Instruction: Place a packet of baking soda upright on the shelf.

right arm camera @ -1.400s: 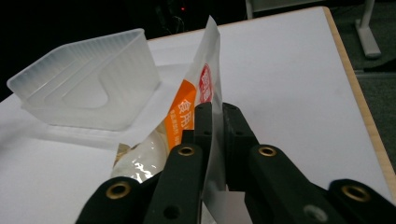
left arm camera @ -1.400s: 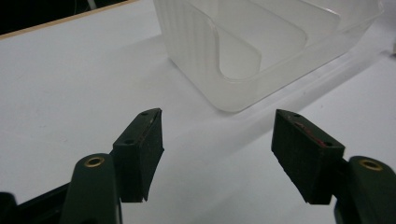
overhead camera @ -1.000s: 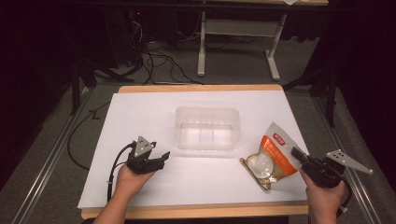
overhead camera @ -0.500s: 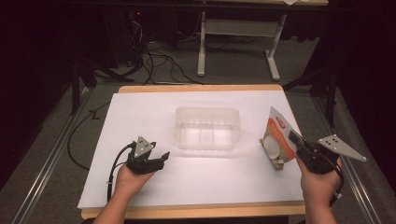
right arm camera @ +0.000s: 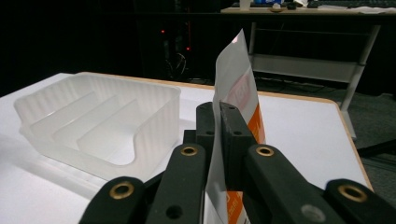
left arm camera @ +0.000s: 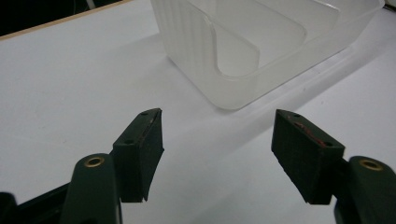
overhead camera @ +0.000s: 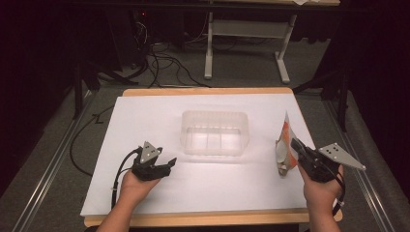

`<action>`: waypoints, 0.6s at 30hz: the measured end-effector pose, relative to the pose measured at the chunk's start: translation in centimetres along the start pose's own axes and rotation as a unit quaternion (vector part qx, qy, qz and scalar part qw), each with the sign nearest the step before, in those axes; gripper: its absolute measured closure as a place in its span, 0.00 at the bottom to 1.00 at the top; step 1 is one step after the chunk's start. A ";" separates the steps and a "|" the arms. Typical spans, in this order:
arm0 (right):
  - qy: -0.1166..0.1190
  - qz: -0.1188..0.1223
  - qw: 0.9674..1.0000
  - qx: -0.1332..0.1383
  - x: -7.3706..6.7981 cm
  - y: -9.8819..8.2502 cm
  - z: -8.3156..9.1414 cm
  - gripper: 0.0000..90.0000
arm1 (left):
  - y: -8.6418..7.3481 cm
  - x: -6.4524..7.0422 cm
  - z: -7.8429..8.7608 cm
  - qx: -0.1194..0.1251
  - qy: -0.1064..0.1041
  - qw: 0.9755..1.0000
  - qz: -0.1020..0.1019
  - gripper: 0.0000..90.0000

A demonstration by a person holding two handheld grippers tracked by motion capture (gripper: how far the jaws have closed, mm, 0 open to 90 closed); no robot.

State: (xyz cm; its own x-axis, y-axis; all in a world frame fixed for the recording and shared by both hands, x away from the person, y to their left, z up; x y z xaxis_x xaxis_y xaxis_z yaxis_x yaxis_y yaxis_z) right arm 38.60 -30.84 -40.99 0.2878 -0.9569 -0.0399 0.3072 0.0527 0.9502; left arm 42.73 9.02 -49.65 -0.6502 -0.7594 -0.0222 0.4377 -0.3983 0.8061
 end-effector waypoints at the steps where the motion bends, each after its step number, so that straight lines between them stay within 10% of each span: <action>1: -0.004 -0.001 1.000 0.003 0.1 -0.1 0.0 0.95 | 0.0 0.0 0.0 -0.001 -0.001 1.000 0.000 0.38; 18: -0.032 0.003 0.999 -0.027 0.1 -3.0 -0.7 0.88 | 0.0 0.1 0.1 0.002 -0.007 1.000 -0.003 0.38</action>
State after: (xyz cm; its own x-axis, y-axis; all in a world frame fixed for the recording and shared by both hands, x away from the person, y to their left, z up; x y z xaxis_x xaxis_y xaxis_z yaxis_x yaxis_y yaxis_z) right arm 38.36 -30.87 -44.11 0.2322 -0.9726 -0.0138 0.3542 0.0714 0.9324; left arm 42.61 8.96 -49.55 -0.6617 -0.7496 -0.0191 0.4313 -0.4013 0.8081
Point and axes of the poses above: each handheld gripper's, and its own axes: z roughly backward along the jaws, y roughly out of its top, x roughly to its right, the point moved 10 cm from there along -z, roughly forward along the jaws, and after that the axes turned 3 degrees about -x, right-handed, at the moved point
